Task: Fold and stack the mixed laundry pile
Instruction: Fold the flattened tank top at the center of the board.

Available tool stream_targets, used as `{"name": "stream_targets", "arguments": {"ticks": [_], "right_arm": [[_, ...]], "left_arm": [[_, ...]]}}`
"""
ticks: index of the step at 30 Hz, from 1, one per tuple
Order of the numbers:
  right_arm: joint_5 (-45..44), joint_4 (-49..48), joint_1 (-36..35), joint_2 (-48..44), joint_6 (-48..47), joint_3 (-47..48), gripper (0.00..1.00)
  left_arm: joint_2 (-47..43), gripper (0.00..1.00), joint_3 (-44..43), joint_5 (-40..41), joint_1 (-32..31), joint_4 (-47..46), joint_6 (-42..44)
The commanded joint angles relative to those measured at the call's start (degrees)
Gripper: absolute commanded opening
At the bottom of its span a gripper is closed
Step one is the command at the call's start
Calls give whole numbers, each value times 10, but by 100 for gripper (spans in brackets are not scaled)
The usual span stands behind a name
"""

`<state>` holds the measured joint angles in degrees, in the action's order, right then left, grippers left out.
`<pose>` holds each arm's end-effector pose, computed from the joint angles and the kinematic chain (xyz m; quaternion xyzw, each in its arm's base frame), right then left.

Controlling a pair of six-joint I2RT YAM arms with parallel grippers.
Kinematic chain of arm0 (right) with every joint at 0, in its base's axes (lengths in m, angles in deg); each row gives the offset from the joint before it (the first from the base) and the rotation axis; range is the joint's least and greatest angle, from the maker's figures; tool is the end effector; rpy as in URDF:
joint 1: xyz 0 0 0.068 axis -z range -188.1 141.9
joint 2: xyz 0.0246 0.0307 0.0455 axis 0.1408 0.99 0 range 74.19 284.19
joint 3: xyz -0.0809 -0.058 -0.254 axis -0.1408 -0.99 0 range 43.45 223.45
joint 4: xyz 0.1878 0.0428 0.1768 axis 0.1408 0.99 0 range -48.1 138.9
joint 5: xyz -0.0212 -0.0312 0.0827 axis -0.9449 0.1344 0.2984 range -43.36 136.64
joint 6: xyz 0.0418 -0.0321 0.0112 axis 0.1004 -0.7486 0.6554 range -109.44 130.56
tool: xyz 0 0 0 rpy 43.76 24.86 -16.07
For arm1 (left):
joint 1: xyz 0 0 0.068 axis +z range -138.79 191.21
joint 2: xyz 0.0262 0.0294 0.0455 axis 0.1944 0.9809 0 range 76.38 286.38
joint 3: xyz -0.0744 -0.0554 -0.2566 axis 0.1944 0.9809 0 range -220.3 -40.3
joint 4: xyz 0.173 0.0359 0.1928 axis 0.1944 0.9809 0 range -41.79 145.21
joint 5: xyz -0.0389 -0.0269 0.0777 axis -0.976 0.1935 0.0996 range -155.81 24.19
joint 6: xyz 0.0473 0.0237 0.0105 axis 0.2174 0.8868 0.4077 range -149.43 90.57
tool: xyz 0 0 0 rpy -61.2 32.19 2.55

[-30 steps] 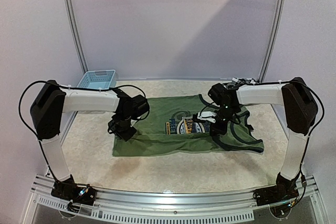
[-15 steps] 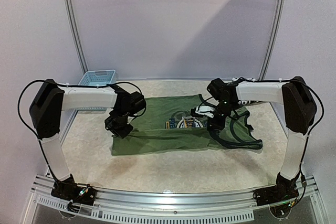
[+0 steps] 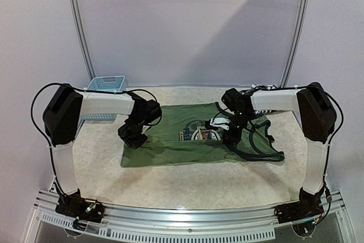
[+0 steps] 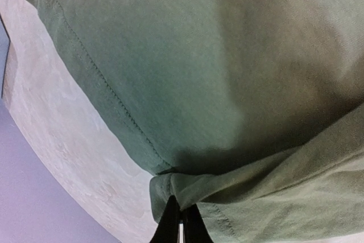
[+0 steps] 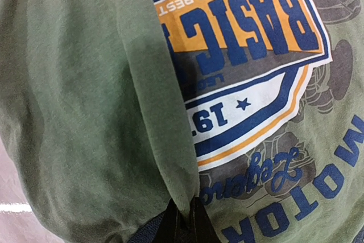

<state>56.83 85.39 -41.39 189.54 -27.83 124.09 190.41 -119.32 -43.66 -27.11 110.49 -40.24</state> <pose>0.3234 0.2198 0.1552 -0.5875 0.7978 0.0837 0.1063 0.2822 -0.2059 0.1570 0.2447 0.9484 0.2003 0.0229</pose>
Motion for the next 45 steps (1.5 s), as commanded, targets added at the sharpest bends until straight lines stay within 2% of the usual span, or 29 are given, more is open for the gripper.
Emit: {"name": "stream_targets", "arguments": {"ticks": [1, 17, 24, 39, 43, 45], "right_arm": [[-6, -6, 4, 13, 9, 13, 0], [-6, -3, 4, 18, 13, 24, 1], [-9, 4, 3, 0, 13, 41, 1], [-45, -8, 9, 25, 33, 45, 1], [-36, -10, 9, 32, 36, 45, 4], [-29, -8, 9, 34, 40, 44, 9]], "left_arm": [[1, 0, -10, 8, 10, 4, 5], [-8, 0, -3, 12, 25, 3, 14], [-18, 0, -15, 12, 26, 7, 23], [5, 0, -45, 21, 38, -14, 31], [13, 8, -48, 17, 39, -12, 30], [14, 15, -47, 14, 39, -9, 29]]}}
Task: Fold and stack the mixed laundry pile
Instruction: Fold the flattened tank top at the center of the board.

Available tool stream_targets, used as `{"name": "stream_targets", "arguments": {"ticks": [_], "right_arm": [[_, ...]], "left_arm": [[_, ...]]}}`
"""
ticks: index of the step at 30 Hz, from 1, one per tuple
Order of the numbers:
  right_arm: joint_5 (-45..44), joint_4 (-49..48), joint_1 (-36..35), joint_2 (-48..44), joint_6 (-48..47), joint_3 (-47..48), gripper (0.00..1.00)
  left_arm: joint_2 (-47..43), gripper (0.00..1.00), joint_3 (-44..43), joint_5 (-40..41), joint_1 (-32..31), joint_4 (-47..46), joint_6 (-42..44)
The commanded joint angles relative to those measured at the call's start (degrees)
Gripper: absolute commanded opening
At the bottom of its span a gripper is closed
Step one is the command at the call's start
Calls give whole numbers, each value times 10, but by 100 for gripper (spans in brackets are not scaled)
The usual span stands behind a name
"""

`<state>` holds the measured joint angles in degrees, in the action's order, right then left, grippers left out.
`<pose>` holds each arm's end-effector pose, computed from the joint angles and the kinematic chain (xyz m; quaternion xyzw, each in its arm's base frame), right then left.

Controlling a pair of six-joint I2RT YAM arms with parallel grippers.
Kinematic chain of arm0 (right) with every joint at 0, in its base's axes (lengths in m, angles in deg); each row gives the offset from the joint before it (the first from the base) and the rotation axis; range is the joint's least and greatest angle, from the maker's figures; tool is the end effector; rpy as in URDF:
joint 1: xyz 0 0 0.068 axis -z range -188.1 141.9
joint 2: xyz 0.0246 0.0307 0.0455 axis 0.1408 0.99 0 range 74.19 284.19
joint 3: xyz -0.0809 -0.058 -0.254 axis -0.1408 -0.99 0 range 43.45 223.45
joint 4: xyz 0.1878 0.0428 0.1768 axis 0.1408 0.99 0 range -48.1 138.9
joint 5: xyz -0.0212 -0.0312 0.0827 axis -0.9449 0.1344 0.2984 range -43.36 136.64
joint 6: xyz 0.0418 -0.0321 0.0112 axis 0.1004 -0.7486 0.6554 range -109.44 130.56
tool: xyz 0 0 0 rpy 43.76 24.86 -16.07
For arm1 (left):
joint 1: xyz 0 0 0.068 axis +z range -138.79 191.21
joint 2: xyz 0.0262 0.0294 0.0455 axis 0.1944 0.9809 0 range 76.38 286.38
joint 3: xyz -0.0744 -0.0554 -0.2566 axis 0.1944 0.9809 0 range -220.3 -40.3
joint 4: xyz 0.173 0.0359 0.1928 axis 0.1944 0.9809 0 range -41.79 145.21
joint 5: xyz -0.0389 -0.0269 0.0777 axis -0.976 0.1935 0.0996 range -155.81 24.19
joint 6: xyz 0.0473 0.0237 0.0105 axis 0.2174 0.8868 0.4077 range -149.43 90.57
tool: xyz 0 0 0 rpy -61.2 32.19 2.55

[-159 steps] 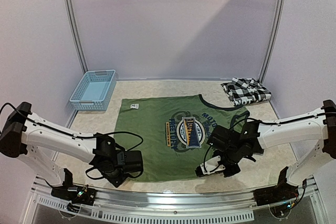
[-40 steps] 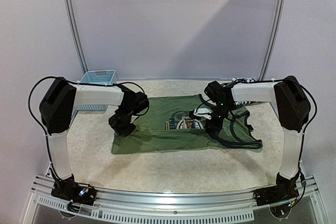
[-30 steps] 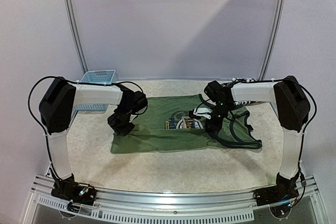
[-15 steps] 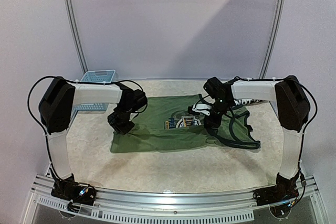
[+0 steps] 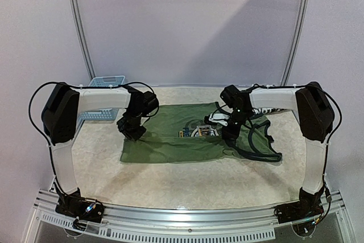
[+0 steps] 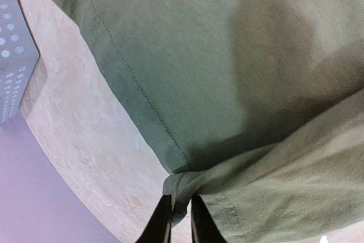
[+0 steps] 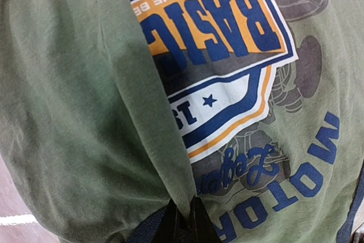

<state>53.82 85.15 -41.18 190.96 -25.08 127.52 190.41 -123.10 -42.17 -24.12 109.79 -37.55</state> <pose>0.3362 0.2243 0.1613 -0.5654 0.8134 0.0594 0.1235 0.3043 -0.1982 0.1724 0.2350 0.9499 0.1991 0.0535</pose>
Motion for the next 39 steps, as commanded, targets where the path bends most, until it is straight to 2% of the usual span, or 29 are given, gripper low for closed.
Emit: {"name": "stream_targets", "arguments": {"ticks": [1, 4, 6, 10, 15, 18, 21, 26, 31, 39], "right_arm": [[3, -5, 7, 20, 14, 9, 13], [3, -3, 7, 15, 19, 10, 25], [1, 8, 10, 1, 27, 14, 28], [28, 37, 28, -88, 48, 11, 33], [88, 96, 79, -203, 31, -57, 35], [126, 122, 131, -269, -17, -144, 35], [114, 124, 179, -348, -79, -239, 36], [116, 159, 253, -433, -176, -334, 34], [112, 174, 321, -450, -247, -360, 38], [95, 129, 362, -418, -320, -393, 45]], "left_arm": [[12, 18, -8, -2, 9, 0, 2], [1, 29, -11, 11, 9, 14, -8], [-30, 32, -13, 23, 7, 21, -22], [-137, 38, 3, 32, 1, 3, -59], [-199, 42, 65, -72, -22, -33, -90], [-202, 42, 115, -119, -56, -79, -117], [-189, 42, 149, -151, -65, -118, -131], [-153, 41, 161, -138, -70, -140, -113], [-128, 41, 176, -127, -74, -148, -97], [-108, 41, 177, -108, -78, -145, -74]]}}
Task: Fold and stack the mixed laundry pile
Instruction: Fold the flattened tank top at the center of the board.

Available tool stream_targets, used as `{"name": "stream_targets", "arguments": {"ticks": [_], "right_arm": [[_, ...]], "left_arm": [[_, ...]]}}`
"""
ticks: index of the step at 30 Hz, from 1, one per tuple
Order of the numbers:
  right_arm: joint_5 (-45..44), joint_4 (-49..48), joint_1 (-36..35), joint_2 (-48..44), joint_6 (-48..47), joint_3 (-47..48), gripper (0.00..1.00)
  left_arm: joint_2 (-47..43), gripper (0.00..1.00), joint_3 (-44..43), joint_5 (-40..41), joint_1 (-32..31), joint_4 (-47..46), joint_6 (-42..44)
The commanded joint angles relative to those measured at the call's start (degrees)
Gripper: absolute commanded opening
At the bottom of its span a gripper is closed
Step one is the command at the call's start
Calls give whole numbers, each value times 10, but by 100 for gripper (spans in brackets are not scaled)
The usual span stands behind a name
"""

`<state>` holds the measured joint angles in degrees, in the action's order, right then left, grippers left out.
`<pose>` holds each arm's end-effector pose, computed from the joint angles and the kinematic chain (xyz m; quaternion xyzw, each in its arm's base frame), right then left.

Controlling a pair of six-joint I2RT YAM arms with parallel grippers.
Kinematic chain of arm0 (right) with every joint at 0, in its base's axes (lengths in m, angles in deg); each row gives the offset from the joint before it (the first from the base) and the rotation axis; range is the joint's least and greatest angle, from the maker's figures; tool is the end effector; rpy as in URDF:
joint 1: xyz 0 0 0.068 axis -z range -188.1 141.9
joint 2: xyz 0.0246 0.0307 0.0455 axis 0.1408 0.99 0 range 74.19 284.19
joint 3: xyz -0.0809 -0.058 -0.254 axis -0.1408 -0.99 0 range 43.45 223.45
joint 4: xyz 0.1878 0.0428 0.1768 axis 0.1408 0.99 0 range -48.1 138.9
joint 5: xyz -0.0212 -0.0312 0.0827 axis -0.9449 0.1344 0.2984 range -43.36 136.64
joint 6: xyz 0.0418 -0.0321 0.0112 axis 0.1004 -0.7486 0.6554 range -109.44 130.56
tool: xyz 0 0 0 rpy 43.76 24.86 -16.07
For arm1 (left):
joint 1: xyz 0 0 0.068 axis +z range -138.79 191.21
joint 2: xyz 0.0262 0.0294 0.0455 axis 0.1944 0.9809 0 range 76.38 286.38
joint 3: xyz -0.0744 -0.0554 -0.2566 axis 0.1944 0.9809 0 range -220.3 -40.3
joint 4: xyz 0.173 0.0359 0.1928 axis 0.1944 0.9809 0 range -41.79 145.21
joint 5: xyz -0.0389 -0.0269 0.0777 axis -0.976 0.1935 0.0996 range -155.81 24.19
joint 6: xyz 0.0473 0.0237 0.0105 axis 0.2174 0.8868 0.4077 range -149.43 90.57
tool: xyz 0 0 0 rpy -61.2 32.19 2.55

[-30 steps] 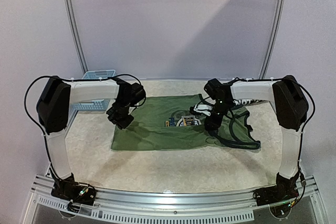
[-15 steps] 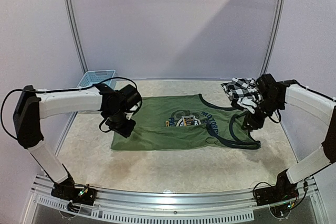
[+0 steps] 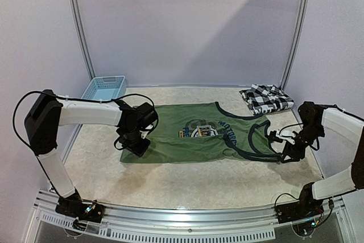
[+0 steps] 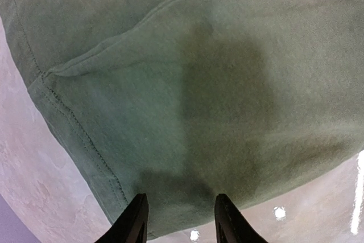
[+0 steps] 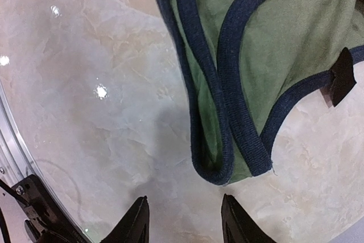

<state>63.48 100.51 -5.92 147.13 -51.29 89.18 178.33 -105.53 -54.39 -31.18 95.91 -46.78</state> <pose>0.1961 0.0028 0.1995 -0.4964 0.8549 0.1049 0.1082 0.2393 -0.2089 0.1650 0.2107 0.9713 0.0621 0.0915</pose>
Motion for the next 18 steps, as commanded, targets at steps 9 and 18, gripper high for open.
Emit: {"name": "stream_targets", "arguments": {"ticks": [9, 18], "right_arm": [[3, -68, 15, 91, -48, 10, 44], [33, -29, 43, 166, -39, 74, 4]], "left_arm": [[29, 41, 8, 33, -8, 2, 41], [51, 41, 3, 52, -8, 20, 67]]}}
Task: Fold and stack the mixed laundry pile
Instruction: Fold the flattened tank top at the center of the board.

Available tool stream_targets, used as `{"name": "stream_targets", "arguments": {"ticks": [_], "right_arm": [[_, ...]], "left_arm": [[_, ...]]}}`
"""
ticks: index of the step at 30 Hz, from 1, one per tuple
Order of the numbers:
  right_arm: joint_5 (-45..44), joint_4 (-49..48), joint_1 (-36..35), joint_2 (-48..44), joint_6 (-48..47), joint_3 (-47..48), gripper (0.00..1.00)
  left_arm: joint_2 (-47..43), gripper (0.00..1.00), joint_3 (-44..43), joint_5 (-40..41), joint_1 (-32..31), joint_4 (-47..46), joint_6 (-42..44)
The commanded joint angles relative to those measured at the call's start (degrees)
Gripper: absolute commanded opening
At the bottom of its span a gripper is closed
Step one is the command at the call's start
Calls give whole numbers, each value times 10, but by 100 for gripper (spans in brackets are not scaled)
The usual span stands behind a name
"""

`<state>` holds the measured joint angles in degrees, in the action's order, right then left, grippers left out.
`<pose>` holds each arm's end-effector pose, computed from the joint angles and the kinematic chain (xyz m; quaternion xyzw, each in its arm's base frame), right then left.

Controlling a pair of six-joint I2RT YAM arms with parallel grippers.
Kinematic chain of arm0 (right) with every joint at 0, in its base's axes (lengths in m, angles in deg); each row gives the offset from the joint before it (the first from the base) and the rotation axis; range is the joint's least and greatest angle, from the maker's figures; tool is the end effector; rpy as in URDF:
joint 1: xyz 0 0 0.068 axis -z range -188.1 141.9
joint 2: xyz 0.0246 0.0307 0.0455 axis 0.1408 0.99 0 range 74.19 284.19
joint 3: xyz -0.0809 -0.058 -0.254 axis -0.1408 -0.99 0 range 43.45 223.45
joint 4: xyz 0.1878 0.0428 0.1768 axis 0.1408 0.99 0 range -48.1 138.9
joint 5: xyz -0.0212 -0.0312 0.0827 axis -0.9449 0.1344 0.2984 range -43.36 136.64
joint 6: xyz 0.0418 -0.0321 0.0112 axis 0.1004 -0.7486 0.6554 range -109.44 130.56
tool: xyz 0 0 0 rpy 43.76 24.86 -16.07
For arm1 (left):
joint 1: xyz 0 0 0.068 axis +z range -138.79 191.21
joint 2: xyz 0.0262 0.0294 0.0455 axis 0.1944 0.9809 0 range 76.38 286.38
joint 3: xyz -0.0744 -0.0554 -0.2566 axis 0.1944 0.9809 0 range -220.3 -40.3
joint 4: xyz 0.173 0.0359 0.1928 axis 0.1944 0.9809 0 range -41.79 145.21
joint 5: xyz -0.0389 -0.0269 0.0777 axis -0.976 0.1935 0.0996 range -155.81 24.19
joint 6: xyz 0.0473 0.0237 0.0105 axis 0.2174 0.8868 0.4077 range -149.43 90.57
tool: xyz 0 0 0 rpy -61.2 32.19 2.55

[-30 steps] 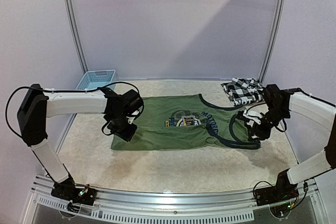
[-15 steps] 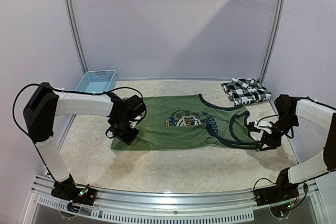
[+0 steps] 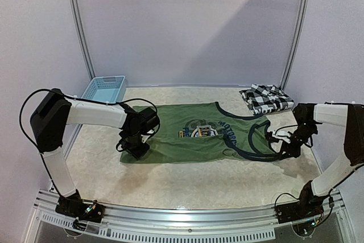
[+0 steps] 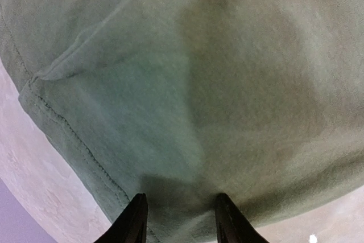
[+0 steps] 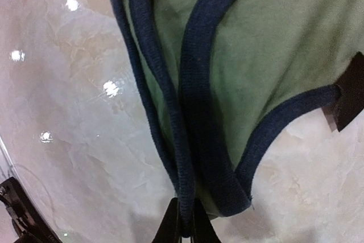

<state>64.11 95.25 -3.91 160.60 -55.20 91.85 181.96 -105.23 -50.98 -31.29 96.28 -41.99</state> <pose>0.2311 -0.0063 0.1655 -0.5043 0.8500 0.1311 0.0775 0.2408 -0.2083 0.1453 0.2547 0.9583 0.1094 0.0694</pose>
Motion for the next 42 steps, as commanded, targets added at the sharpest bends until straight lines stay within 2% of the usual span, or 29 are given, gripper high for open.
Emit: {"name": "stream_targets", "arguments": {"ticks": [1, 8, 12, 17, 21, 25, 29, 34, 39, 42], "right_arm": [[34, 39, 34, 43, 0, 66, 2], [70, 224, 80, 186, -40, 221, 1], [70, 273, 80, 260, -39, 257, 3], [78, 279, 80, 315, -18, 268, 5], [64, 258, 80, 321, 6, 268, 9], [50, 239, 81, 309, 45, 274, 21], [42, 242, 81, 269, 75, 285, 33], [27, 241, 81, 209, 116, 316, 36], [29, 217, 74, 182, 153, 345, 38], [45, 207, 54, 169, 151, 323, 33]], "left_arm": [[17, 41, 1, 24, -6, 21, 22], [30, 39, 3, 44, 0, 38, 35], [28, 39, 3, 45, 0, 37, 35], [26, 39, 2, 44, 1, 38, 42], [27, 39, -2, 49, 1, 40, 46], [14, 40, -20, 45, -1, 49, 51], [-35, 43, -62, 21, -12, 87, 50], [-90, 50, -120, 13, -15, 127, 57], [-69, 52, -160, 24, -14, 140, 62], [-54, 52, -147, 34, -14, 129, 46]]}}
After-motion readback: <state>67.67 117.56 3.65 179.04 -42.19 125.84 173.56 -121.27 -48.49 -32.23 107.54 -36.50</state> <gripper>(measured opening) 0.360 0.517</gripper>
